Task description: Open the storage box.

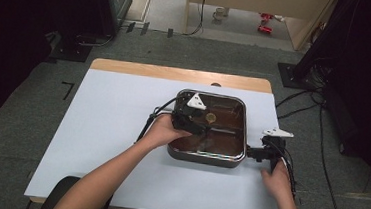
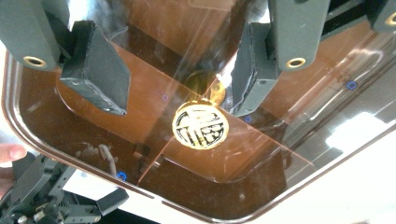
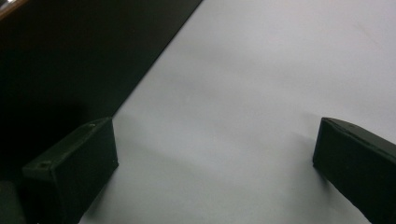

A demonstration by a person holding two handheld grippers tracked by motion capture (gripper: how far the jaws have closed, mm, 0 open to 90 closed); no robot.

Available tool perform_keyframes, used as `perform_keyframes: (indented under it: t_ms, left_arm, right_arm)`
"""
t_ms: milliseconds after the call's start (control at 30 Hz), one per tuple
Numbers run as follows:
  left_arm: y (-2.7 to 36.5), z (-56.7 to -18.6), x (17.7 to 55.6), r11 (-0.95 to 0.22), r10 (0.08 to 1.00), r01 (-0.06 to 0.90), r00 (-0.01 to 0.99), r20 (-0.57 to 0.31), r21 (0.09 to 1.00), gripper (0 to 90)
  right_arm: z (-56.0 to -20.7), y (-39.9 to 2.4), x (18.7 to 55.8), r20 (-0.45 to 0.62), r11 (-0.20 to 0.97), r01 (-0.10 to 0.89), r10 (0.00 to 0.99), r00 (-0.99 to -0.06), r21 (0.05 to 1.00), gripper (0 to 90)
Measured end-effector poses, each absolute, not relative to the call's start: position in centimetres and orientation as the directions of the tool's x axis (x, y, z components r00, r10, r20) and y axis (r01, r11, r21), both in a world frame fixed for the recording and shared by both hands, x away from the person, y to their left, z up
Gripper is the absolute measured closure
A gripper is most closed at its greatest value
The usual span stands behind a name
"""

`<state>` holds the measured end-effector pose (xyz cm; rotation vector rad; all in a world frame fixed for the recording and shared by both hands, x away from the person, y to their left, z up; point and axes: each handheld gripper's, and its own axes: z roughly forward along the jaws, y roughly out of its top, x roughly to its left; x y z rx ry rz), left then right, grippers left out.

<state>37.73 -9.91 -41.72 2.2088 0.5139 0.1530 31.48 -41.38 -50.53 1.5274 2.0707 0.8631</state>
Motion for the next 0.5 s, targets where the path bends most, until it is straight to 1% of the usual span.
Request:
perform_keyframes:
  t_ms: [267, 333, 500]
  left_arm:
    - [-11.1, -42.5, 38.1, -0.565, 0.416, 0.305, 0.908, -0.055, 0.767, 37.3]
    - [-11.2, -42.7, 38.4, -0.553, 0.419, 0.323, 0.905, -0.078, 0.768, 37.8]
    - [-11.4, -43.0, 38.9, -0.553, 0.425, 0.335, 0.901, -0.087, 0.763, 39.5]
  right_arm:
    - [-50.5, -41.4, 31.5, 0.025, 0.202, 0.688, 0.952, -0.305, 0.697, 0.0]
    - [-50.5, -41.4, 31.5, 0.026, 0.202, 0.688, 0.952, -0.305, 0.697, 0.0]
    - [-50.5, -41.4, 31.5, 0.025, 0.202, 0.688, 0.952, -0.305, 0.697, 0.0]
